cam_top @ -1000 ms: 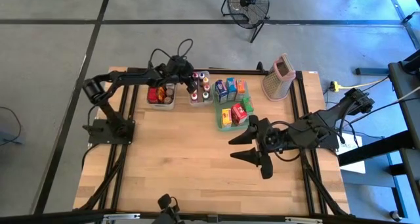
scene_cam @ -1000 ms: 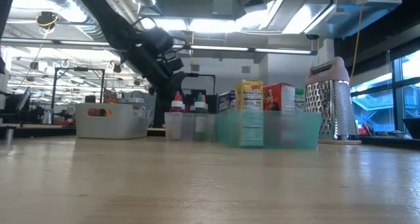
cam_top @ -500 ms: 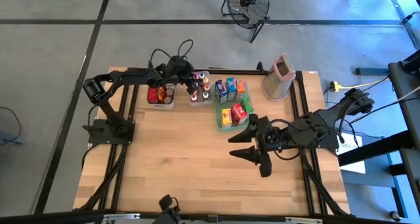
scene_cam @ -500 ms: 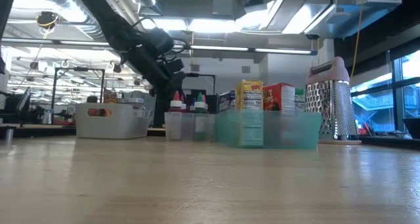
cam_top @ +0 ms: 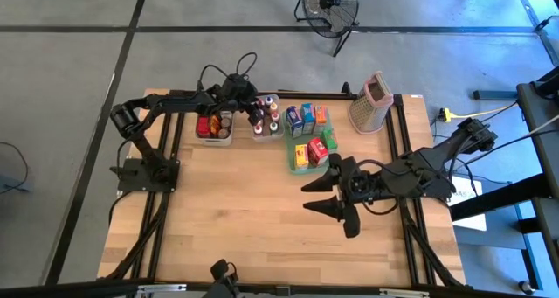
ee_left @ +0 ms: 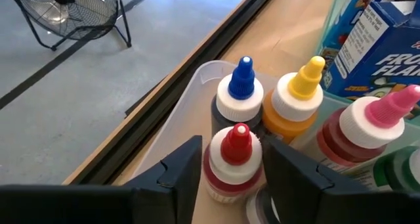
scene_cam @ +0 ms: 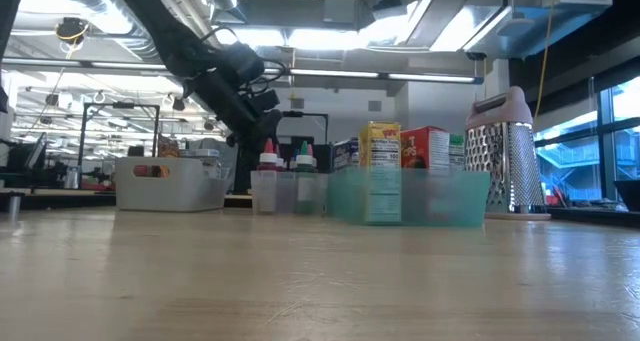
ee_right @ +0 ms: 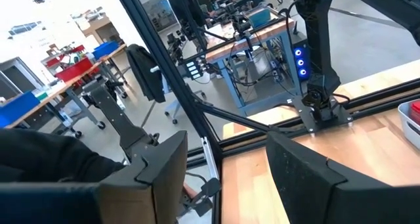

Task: Pick & Place Kitchen Items
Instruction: Return to Home Position

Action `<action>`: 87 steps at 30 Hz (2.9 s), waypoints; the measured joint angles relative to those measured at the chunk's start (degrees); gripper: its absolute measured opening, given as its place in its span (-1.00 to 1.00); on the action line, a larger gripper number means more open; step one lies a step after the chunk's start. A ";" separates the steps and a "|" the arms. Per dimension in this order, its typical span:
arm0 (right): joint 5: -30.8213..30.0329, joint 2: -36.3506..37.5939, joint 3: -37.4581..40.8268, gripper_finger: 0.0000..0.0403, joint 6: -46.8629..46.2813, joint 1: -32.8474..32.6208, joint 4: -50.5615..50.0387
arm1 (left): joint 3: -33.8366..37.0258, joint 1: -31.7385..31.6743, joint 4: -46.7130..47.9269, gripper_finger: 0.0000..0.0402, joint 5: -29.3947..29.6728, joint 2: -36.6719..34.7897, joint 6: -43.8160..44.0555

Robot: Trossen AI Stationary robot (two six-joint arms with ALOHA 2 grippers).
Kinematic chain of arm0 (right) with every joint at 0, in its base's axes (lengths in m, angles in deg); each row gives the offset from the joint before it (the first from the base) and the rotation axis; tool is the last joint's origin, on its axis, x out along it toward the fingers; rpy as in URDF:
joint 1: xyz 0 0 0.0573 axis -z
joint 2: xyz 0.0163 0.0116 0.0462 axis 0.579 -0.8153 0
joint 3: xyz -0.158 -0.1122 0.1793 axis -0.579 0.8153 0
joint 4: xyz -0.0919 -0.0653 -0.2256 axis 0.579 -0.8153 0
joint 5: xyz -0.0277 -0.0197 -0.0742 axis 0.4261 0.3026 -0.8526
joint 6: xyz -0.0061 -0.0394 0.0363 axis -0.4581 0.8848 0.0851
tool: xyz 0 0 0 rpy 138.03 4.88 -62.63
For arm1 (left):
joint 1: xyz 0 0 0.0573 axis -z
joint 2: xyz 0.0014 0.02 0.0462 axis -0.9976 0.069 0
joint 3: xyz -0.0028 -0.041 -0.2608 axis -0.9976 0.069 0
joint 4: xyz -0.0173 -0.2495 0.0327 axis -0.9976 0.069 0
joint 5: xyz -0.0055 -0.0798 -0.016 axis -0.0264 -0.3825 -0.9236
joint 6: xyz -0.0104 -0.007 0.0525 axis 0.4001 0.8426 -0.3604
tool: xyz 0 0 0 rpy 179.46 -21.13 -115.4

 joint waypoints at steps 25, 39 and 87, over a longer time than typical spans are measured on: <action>-0.07 -1.66 -0.07 0.05 -1.15 -0.15 1.31 | -2.14 -0.70 4.52 0.27 4.61 -22.51 -2.17; -0.20 -1.66 -0.07 0.05 8.06 1.37 1.03 | -2.20 2.46 15.24 0.27 -12.07 -50.22 11.52; 0.04 53.29 52.53 -0.99 5.57 -3.00 2.20 | 25.66 47.80 12.68 -0.99 6.50 -76.01 25.74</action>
